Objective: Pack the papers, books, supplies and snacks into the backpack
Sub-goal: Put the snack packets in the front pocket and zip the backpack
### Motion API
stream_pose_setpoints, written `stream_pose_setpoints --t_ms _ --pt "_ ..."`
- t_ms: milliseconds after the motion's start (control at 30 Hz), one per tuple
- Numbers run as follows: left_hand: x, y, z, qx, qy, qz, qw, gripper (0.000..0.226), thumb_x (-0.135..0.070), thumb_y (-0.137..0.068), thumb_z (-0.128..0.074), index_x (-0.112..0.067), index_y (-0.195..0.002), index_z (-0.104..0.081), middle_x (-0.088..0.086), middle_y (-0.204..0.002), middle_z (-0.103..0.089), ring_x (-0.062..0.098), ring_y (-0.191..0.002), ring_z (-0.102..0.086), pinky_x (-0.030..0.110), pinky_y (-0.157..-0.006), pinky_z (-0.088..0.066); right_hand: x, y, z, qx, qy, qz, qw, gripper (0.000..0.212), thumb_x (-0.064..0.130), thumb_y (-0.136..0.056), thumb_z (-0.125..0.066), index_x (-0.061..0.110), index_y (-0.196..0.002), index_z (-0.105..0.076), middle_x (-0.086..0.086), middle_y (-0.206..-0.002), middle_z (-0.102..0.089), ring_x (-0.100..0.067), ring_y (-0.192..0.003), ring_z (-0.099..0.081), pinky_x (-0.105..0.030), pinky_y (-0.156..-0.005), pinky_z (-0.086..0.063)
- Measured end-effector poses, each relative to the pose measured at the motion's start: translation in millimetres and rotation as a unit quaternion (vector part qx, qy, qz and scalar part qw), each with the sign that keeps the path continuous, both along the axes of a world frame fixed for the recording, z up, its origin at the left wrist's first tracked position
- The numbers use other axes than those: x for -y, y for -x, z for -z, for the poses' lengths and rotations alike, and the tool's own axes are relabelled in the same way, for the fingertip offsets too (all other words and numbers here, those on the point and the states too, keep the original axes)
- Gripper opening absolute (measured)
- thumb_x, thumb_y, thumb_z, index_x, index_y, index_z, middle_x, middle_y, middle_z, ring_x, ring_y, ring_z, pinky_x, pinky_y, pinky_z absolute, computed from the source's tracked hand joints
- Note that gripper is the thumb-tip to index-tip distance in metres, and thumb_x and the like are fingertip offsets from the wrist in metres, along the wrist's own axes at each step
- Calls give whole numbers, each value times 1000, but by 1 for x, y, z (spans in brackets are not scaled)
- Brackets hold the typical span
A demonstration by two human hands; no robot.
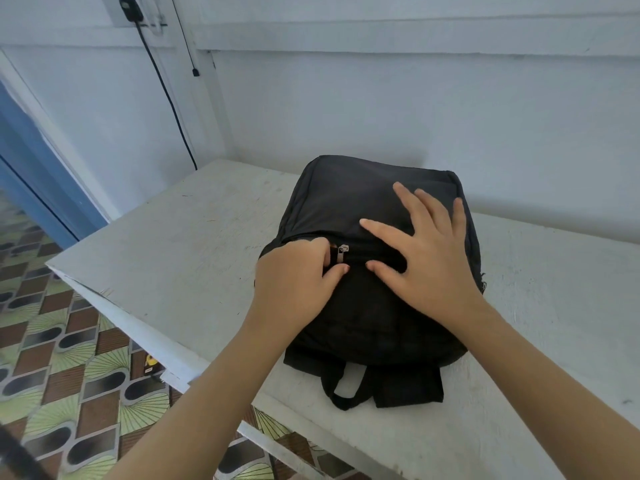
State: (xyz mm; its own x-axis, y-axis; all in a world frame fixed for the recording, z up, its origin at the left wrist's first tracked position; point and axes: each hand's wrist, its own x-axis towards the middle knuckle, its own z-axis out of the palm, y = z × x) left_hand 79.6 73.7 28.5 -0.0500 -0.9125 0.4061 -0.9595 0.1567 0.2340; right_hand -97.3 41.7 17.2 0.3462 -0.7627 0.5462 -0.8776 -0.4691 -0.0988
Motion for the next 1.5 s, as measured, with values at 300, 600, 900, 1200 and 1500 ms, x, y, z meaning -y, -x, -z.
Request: stream_pose_setpoints --t_ms 300,600,900,1200,1500 --pt "-4 0 3 -53 14 32 998 25 -28 -85 -56 -18 -63 -49 -7 -53 -45 8 -49 -42 15 -51 -30 5 -2 3 11 56 -17 998 26 38 -76 -70 32 -101 -73 -10 -142 -46 -34 -130 -38 -64 -107 -11" --pt "-8 -26 -8 -145 -47 -5 988 29 -25 -87 -55 -18 -59 -52 2 -54 -52 14 -52 -47 27 -53 -38 4 -2 3 49 89 -23 995 12 32 -79 -70 31 -89 -76 -2 -138 -53 -28 -125 -44 -60 -110 -8" --pt "-2 -64 2 -140 -15 -82 987 19 -26 -86 -56 -15 -71 -55 1 -59 -51 15 -56 -47 24 -53 -35 0 0 3 46 33 2 998 13 34 -79 -71 33 -91 -75 -4 -141 -49 -31 -129 -42 -61 -109 -9" --pt "-4 -28 0 -69 49 53 995 44 -40 -87 -48 -22 -127 -51 0 -129 -55 19 -119 -48 27 -97 -29 -17 57 10 352 -157 113 916 43 26 -101 -34 18 -143 -39 -2 -143 -46 -19 -131 -42 -32 -110 -28" --pt "0 70 25 30 2 244 969 53 -51 -92 -29 -35 -143 -30 0 -155 -21 18 -142 -16 31 -113 1 -31 86 38 463 -311 167 813 32 12 -98 -41 10 -125 -58 -4 -119 -62 -18 -104 -59 -30 -92 -46"
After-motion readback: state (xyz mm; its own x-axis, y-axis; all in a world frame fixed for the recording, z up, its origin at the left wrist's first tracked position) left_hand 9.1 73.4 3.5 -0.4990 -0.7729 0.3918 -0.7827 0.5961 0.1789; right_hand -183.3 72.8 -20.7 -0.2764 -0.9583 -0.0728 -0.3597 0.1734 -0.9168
